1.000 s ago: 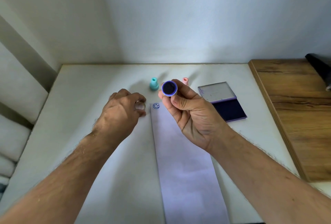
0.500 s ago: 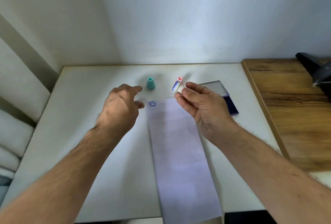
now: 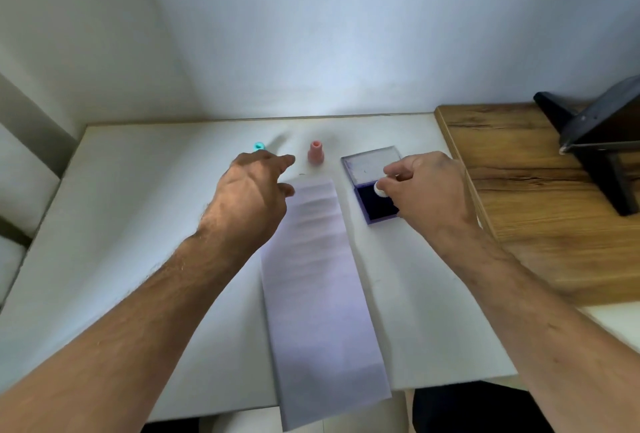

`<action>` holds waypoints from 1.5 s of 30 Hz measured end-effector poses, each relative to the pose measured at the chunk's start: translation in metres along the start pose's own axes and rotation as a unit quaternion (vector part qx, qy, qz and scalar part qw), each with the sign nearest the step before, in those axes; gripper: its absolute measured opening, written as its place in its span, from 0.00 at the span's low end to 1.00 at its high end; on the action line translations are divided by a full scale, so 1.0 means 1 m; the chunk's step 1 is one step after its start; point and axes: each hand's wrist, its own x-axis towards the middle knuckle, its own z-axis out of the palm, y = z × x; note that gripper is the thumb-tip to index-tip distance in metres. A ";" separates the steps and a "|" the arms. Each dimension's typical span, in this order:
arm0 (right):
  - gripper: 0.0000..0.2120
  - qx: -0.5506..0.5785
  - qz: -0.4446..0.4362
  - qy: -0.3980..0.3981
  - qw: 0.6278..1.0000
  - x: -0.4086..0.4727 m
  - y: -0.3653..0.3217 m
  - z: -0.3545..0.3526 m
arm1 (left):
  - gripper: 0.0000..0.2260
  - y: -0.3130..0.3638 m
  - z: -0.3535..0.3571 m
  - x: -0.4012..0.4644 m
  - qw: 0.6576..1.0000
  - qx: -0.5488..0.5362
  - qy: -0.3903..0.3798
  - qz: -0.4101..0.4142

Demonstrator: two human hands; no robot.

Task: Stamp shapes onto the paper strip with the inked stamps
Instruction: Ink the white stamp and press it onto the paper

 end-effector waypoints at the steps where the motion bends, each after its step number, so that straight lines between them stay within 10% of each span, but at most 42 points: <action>1: 0.12 0.000 -0.001 -0.007 1.000 0.000 0.001 0.000 | 0.20 0.001 -0.001 0.000 1.000 0.001 0.000 0.000; 18: 0.10 -0.087 0.033 -0.154 0.984 0.011 -0.003 0.006 | 0.21 0.001 -0.007 0.000 1.000 -0.013 0.023 -0.004; 39: 0.09 -0.071 -0.041 -0.056 0.995 0.001 0.006 0.008 | 0.17 -0.026 -0.034 -0.006 0.998 -0.020 0.011 -0.054; 45: 0.09 0.095 -0.012 -0.013 0.995 -0.005 -0.014 0.010 | 0.20 -0.031 -0.035 -0.006 0.999 0.002 -0.002 -0.044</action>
